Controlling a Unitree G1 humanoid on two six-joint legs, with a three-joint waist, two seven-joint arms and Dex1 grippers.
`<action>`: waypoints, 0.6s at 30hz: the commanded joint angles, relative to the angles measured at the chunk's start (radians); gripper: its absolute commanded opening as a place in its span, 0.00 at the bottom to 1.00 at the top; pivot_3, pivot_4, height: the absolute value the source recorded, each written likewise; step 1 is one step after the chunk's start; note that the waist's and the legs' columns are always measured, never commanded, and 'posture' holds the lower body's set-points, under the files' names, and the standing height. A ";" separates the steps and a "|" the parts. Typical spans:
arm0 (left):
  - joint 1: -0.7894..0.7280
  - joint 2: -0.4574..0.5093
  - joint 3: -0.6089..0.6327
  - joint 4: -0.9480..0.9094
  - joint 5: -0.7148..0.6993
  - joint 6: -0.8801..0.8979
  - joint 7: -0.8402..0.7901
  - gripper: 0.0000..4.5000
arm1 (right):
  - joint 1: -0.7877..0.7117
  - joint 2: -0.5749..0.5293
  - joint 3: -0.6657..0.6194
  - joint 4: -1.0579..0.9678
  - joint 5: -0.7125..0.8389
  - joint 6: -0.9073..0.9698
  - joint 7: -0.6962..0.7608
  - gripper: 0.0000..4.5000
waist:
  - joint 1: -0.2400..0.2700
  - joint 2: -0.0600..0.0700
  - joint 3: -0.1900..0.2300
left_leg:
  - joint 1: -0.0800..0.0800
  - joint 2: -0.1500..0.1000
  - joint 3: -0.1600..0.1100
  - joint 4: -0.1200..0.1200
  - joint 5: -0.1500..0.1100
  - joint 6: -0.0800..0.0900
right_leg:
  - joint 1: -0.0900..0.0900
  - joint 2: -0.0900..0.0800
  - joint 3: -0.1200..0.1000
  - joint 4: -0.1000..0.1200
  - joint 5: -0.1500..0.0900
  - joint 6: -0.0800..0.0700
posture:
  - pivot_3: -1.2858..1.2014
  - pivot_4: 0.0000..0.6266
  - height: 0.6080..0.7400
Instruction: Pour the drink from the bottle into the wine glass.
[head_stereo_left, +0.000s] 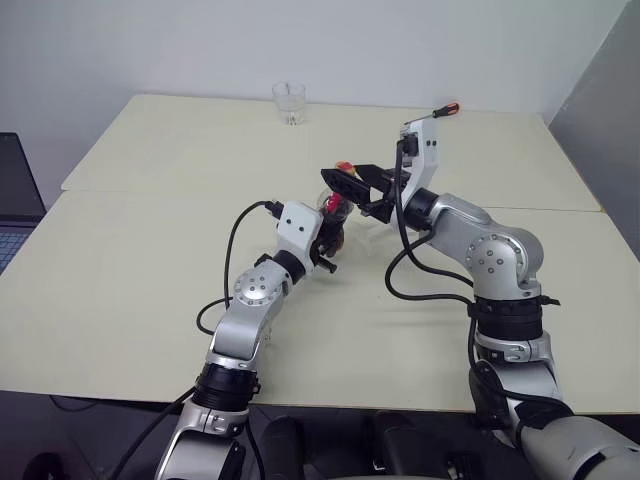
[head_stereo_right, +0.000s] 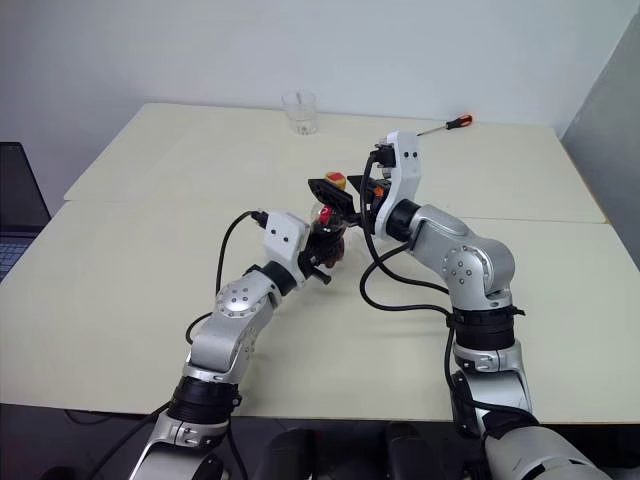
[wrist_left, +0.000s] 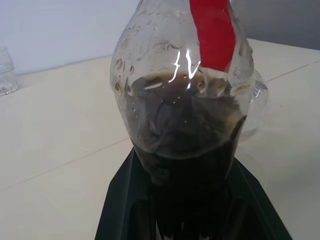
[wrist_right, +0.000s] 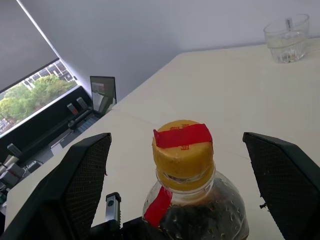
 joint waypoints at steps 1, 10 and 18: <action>-0.004 -0.001 0.003 -0.071 -0.001 -0.014 0.004 0.19 | -0.024 0.007 0.001 -0.024 0.000 -0.024 0.013 1.00 | 0.000 0.000 0.000 | 0.000 0.000 0.000 0.000 0.000 0.000 | 0.000 0.000 0.000 0.000 0.000 0.000 | 0.52 0.24 1.00; 0.000 -0.002 0.003 -0.077 0.000 -0.009 0.006 0.19 | -0.037 0.008 0.003 -0.012 -0.010 -0.031 0.014 0.56 | 0.000 0.000 0.000 | 0.000 0.000 0.000 0.000 0.000 0.000 | 0.000 0.000 0.000 0.000 0.000 0.000 | 0.52 0.24 1.00; 0.000 -0.004 0.003 -0.075 0.000 -0.008 0.008 0.19 | -0.043 0.007 0.004 -0.004 -0.016 -0.035 0.020 0.56 | 0.000 0.000 0.000 | 0.000 0.000 0.000 0.000 0.000 0.000 | 0.000 0.000 0.000 0.000 0.000 0.000 | 0.52 0.24 1.00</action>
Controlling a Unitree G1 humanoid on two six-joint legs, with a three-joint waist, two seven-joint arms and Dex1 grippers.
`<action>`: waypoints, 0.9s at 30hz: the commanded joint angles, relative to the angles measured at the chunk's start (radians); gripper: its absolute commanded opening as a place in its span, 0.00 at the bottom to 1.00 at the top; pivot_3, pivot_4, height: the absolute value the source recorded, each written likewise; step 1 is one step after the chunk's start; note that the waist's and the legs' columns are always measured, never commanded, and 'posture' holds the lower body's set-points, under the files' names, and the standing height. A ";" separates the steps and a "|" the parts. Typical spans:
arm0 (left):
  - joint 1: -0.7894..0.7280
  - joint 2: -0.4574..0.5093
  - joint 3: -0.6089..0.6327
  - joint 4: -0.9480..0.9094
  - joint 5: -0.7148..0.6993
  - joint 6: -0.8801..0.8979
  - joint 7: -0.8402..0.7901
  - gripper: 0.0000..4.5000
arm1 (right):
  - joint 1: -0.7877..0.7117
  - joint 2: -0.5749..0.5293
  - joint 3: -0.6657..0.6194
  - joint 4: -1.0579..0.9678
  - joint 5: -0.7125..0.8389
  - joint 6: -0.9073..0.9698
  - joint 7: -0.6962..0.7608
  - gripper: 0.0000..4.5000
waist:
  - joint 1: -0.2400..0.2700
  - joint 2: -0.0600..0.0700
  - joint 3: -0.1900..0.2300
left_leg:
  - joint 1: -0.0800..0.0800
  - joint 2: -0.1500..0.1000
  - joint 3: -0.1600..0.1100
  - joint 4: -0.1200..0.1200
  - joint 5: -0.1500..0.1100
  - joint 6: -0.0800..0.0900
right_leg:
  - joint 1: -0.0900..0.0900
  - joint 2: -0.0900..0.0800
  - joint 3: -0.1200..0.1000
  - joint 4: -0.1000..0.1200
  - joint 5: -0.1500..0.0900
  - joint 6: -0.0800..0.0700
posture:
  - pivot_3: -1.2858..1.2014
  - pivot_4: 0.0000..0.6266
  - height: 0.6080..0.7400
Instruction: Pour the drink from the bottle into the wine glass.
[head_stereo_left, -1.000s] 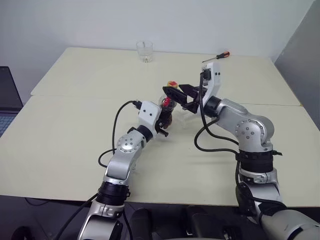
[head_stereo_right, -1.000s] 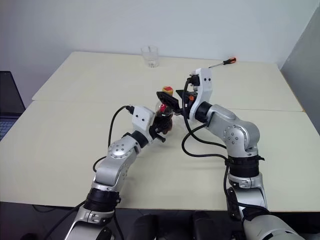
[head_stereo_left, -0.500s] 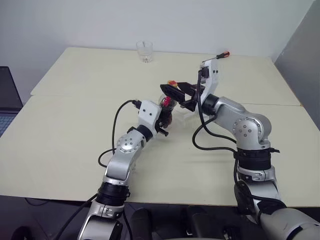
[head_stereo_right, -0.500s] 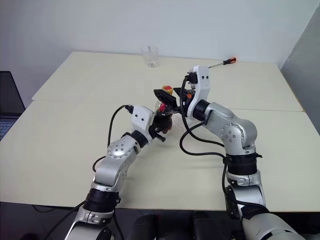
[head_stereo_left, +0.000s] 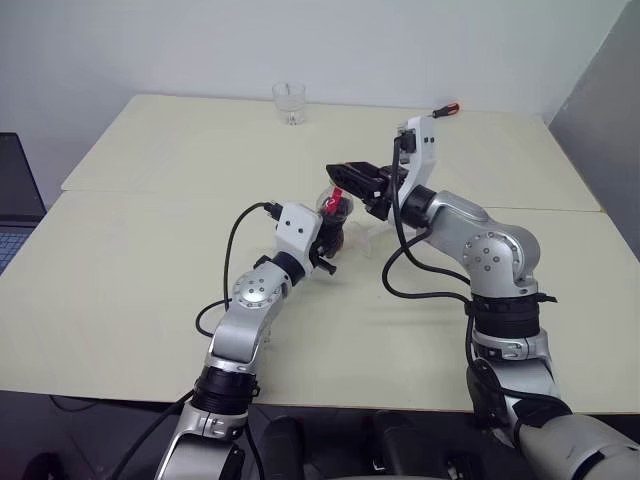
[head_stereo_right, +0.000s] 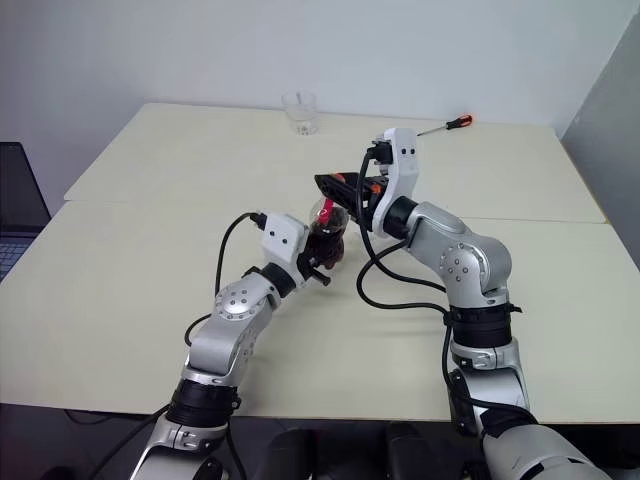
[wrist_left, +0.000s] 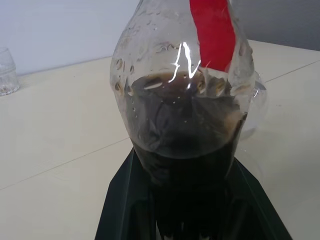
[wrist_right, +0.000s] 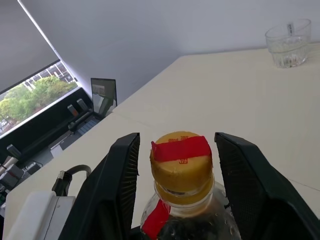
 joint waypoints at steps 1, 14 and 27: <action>-0.013 -0.003 0.003 -0.064 0.000 -0.011 0.007 0.19 | -0.029 -0.001 0.001 -0.018 -0.002 -0.021 0.016 0.56 | 0.000 0.000 0.000 | 0.000 0.000 0.000 0.000 0.000 0.000 | 0.000 0.000 0.000 0.000 0.000 0.000 | 0.52 0.24 1.00; -0.015 -0.004 0.005 -0.059 0.000 -0.012 0.010 0.19 | -0.029 0.004 0.004 -0.014 -0.019 -0.023 0.028 0.27 | 0.000 0.000 0.000 | 0.000 0.000 0.000 0.000 0.000 0.000 | 0.000 0.000 0.000 0.000 0.000 0.000 | 0.52 0.24 1.00; -0.010 -0.001 0.004 -0.066 -0.001 -0.008 0.007 0.19 | -0.038 0.018 -0.071 -0.038 0.052 -0.030 0.035 0.27 | 0.000 0.000 0.000 | 0.000 0.000 0.000 0.000 0.000 0.000 | 0.000 0.000 0.000 0.000 0.000 0.000 | 0.52 0.24 1.00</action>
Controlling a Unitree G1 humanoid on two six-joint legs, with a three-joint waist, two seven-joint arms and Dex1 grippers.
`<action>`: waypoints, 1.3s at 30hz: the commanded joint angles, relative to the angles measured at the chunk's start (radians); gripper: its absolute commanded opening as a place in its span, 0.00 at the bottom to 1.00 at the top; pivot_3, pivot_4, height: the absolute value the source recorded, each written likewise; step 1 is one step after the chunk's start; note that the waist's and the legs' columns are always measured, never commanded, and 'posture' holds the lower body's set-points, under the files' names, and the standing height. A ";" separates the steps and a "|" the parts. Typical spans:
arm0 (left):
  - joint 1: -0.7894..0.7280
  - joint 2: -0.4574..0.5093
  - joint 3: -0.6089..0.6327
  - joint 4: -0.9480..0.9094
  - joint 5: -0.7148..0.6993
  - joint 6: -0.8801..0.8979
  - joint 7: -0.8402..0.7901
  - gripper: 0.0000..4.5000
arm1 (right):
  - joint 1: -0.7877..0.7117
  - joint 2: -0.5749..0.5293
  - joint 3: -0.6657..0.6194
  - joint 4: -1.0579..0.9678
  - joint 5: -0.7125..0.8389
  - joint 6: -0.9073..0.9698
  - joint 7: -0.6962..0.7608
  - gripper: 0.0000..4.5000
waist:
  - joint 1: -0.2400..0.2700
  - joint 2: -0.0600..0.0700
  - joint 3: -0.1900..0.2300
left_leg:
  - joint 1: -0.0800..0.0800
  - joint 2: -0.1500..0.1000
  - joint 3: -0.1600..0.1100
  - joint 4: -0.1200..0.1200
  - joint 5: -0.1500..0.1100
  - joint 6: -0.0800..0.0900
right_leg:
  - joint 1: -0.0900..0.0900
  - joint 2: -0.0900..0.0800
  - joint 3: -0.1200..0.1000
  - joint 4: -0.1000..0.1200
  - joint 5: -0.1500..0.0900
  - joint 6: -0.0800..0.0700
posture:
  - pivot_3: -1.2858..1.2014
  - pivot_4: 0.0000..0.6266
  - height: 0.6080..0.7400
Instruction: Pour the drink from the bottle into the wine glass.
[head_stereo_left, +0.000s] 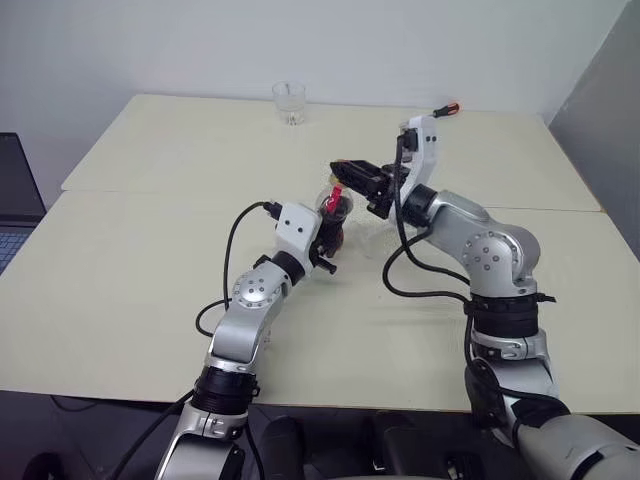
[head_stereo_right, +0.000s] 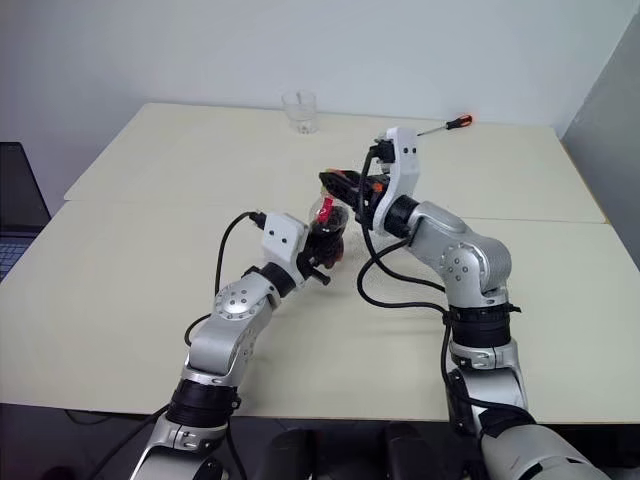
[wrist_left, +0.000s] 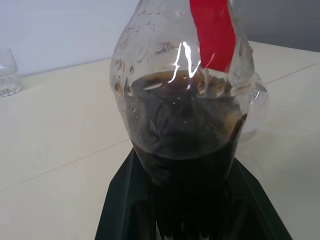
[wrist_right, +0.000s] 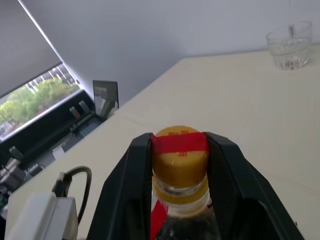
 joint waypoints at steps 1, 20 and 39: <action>-0.011 -0.002 0.003 -0.061 -0.001 -0.009 0.004 0.19 | -0.030 0.006 -0.043 -0.045 0.053 -0.018 0.013 0.27 | 0.000 0.000 0.000 | 0.000 0.000 0.000 0.000 0.000 0.000 | 0.000 0.000 0.000 0.000 0.000 0.000 | 0.52 0.24 1.00; -0.003 0.022 0.162 -0.069 0.011 -0.093 0.140 0.19 | 0.277 -0.195 -0.221 -0.058 -0.171 -0.162 -0.231 0.27 | -0.004 0.000 0.000 | 0.000 -0.001 0.001 0.000 0.000 0.000 | 0.001 -0.002 0.002 -0.001 0.000 0.000 | 0.52 0.24 1.00; -0.067 0.147 0.368 0.394 0.035 -0.467 0.275 0.19 | 0.414 -0.212 -0.196 0.082 -0.347 -0.212 -0.277 0.43 | 0.003 0.000 0.000 | 0.002 0.000 0.003 0.000 0.000 0.000 | 0.001 0.002 0.002 -0.001 0.001 -0.001 | 0.52 0.24 1.00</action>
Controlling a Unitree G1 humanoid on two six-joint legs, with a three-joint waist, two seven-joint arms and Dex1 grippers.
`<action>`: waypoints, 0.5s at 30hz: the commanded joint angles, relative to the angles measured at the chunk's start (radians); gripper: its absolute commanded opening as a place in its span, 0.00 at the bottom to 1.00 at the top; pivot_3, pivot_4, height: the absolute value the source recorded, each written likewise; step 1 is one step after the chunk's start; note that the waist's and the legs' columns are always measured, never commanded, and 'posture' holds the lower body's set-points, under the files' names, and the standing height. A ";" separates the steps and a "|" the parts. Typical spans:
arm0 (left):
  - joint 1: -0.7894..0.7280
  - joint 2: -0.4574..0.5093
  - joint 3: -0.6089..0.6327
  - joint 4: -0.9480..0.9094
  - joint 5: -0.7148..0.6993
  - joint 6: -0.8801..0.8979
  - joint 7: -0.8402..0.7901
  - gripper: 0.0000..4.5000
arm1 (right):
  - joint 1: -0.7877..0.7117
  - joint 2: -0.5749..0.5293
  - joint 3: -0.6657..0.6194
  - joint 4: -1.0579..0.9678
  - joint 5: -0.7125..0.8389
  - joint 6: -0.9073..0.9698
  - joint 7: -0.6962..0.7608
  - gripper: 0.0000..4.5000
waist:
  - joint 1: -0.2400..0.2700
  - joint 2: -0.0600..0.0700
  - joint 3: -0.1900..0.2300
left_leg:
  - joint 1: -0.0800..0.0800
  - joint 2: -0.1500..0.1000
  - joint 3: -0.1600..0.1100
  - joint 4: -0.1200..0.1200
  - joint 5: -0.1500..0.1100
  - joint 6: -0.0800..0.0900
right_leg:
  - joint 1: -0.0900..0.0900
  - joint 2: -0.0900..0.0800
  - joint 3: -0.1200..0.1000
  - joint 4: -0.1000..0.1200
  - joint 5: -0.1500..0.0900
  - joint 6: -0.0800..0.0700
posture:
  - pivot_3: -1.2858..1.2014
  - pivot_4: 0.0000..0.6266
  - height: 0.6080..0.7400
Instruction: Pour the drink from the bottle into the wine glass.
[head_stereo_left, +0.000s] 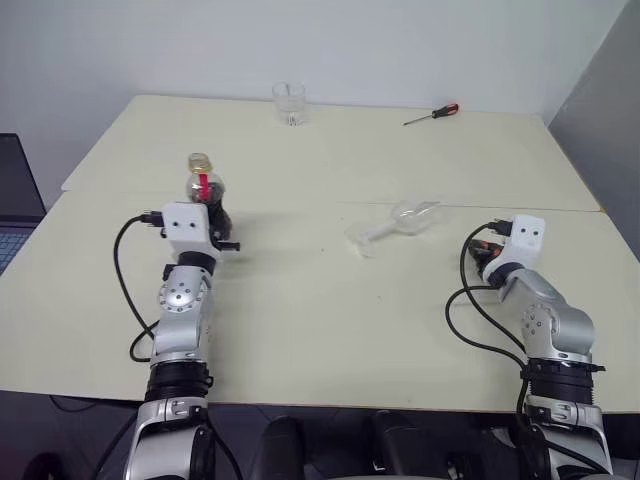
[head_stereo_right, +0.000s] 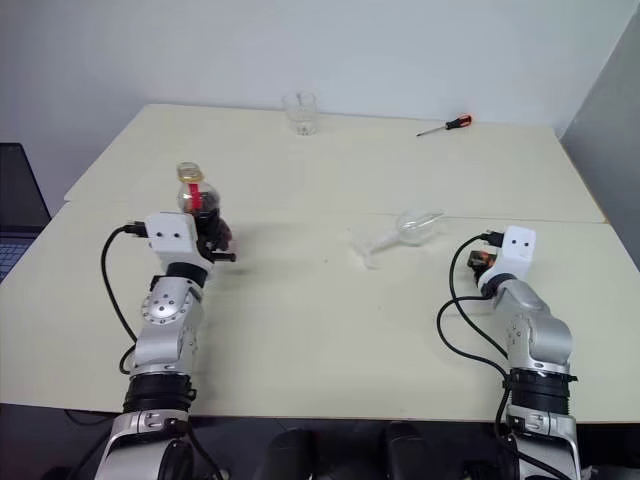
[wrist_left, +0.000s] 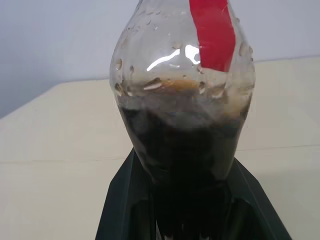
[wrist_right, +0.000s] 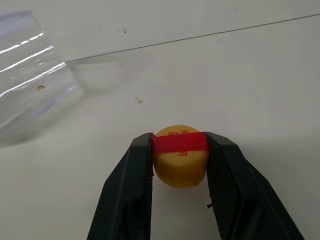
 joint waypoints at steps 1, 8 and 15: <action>-0.037 0.011 0.000 -0.012 0.014 -0.066 0.019 0.19 | -0.002 -0.015 -0.009 -0.025 -0.008 -0.021 0.013 0.49 | 0.000 0.000 0.000 | 0.000 0.000 0.000 0.000 0.000 0.000 | 0.000 0.000 0.000 0.000 0.000 0.000 | 0.52 0.24 1.00; -0.018 -0.009 -0.008 0.018 0.024 -0.100 0.057 0.19 | -0.013 -0.025 0.015 -0.042 -0.012 -0.002 0.037 1.00 | 0.000 0.000 0.000 | 0.000 0.000 0.000 0.000 0.000 0.000 | 0.000 0.000 0.000 0.000 0.000 0.000 | 0.52 0.24 1.00; 0.020 -0.025 -0.003 0.026 0.018 -0.103 0.077 0.19 | -0.029 -0.039 0.018 -0.068 0.005 0.035 0.066 1.00 | -0.001 0.000 0.000 | 0.000 0.000 0.000 0.000 0.000 0.000 | 0.000 0.000 0.000 0.000 0.000 0.000 | 0.52 0.24 1.00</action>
